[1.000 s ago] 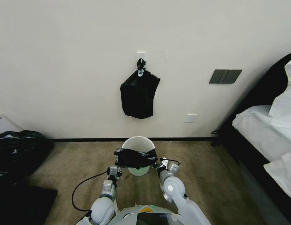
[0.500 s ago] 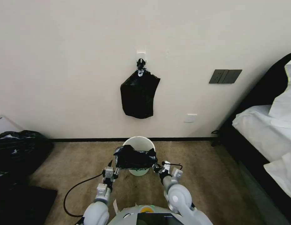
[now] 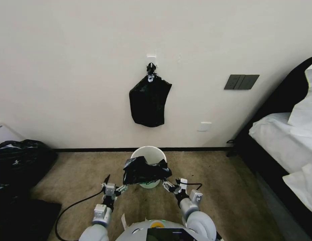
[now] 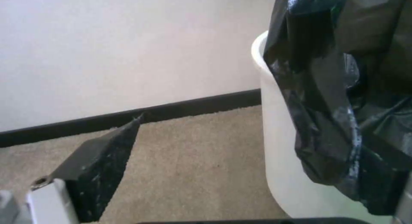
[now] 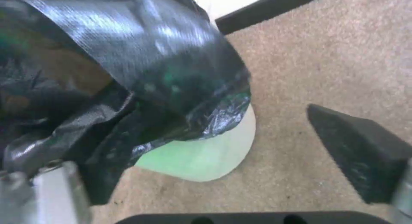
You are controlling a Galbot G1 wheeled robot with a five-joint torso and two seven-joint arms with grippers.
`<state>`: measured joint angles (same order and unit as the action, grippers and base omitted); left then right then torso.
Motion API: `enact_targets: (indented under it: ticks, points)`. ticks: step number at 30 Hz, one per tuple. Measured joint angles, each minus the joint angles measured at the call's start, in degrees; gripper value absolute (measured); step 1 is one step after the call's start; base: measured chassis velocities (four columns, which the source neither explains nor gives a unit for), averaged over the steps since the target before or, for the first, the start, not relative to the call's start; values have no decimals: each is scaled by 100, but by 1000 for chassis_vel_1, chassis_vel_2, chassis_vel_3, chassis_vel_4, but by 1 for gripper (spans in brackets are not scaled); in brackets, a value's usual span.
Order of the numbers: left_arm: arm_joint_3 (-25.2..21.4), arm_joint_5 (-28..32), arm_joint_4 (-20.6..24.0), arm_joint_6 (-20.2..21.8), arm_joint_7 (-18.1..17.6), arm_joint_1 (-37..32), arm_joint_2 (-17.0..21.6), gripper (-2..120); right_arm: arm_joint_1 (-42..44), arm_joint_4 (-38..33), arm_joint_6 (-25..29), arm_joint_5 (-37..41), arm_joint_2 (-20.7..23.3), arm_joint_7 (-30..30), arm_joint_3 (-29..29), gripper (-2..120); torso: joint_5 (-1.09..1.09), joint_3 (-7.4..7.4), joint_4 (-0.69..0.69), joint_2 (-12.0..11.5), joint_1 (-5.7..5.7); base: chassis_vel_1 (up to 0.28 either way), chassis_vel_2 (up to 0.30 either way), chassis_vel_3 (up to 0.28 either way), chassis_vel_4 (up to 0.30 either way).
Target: Place a trash bag onto the trash bin.
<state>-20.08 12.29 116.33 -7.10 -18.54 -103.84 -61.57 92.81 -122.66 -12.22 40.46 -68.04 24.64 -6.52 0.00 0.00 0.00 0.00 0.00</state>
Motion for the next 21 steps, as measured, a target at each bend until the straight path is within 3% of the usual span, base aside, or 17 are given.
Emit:
enact_targets:
  ticks: [6,9,10,12,18,19,21]
  points:
    - [-77,-54,-34,-270,190,-145,21,100,214,-115,127,-378,127,-147,37,100,0,0,0,0,0,0,0,0,0]
    - [-109,316,-184,-712,656,-31,76,100,289,-149,267,-711,149,-290,68,100,0,0,1,0,0,0,0,0,0]
    - [-109,316,-184,-712,656,-31,76,100,289,-149,267,-711,149,-290,68,100,0,0,1,0,0,0,0,0,0]
    - [-108,791,-372,-992,1059,185,113,100,300,-150,346,-870,131,-352,97,100,-1,0,0,0,0,0,0,0,0]
    - [-123,1575,-768,-1232,1785,534,196,100,376,-161,521,-1187,115,-462,180,100,-1,0,0,0,0,0,0,0,0]
    - [-150,1782,-952,-1339,2128,635,255,100,435,-197,564,-1289,121,-487,209,100,-1,0,0,0,0,0,0,0,0]
    - [-161,1855,-1029,-1386,2318,671,285,100,458,-207,581,-1329,128,-497,221,100,-1,0,0,0,0,0,0,0,0]
